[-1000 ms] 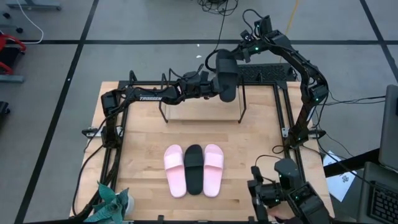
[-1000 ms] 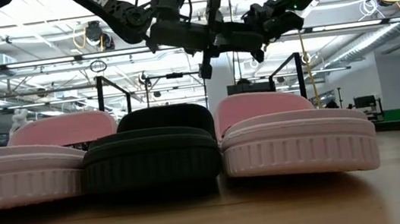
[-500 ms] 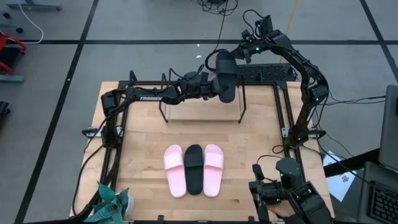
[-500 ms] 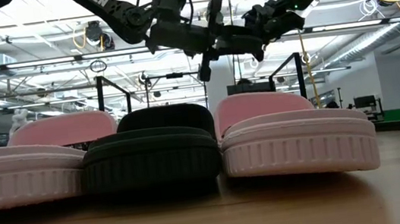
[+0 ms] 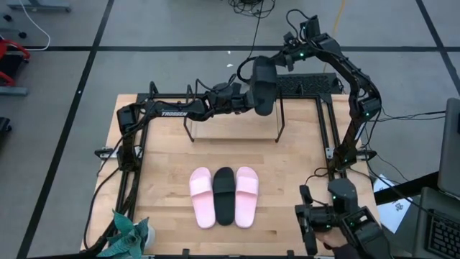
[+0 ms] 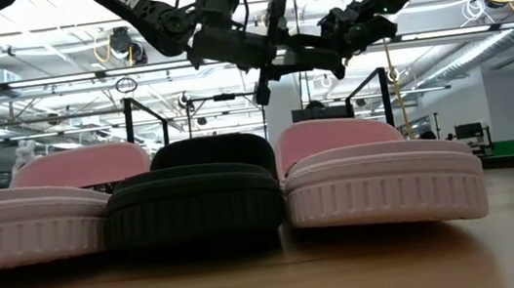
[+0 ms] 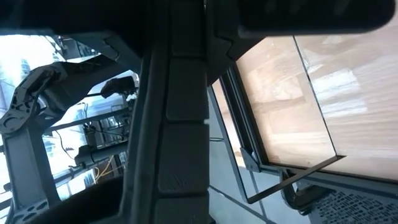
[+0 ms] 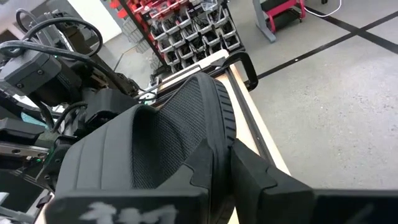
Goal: Pick and place slides into the shelf
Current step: Put the right black slide on the shelf
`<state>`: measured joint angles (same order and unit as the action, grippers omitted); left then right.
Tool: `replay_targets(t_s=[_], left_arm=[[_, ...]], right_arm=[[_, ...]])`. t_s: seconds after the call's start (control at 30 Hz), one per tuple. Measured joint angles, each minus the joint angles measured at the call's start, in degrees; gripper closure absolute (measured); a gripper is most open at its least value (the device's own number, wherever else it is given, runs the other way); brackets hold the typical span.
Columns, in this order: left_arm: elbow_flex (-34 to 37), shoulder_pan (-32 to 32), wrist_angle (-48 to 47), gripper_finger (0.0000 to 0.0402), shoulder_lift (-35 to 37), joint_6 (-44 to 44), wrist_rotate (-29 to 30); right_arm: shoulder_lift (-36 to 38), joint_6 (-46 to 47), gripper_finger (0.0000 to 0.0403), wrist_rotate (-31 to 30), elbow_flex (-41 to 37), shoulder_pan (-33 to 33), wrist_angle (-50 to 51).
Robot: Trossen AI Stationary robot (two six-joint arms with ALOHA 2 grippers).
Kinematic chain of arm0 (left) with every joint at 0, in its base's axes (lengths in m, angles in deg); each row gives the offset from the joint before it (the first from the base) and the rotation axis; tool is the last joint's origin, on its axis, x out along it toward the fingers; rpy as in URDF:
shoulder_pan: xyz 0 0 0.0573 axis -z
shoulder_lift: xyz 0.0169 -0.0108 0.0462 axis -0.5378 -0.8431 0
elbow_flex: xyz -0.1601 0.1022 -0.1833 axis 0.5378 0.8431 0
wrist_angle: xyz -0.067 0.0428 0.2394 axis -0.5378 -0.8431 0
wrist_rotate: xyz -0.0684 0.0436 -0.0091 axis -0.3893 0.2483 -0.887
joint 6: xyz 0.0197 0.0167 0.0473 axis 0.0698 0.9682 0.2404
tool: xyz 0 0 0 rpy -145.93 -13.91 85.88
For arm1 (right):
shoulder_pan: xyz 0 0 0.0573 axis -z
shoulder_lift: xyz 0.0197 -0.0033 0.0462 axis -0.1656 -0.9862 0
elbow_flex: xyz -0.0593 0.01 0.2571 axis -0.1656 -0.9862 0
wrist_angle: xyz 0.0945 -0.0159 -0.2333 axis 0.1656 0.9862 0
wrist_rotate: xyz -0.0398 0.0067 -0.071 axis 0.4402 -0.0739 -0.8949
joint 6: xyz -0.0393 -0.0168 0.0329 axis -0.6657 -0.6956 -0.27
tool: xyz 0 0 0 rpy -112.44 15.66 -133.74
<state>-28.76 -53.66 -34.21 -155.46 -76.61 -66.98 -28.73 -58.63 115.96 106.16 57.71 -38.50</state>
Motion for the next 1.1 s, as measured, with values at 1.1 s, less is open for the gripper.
replay_targets(t_s=[1.1], left_arm=[[-0.1,-0.7,-10.4,0.03,0.1,14.3,-3.8]], right_arm=[[0.0,0.9,0.0384,2.6,0.0,1.8,-0.3]])
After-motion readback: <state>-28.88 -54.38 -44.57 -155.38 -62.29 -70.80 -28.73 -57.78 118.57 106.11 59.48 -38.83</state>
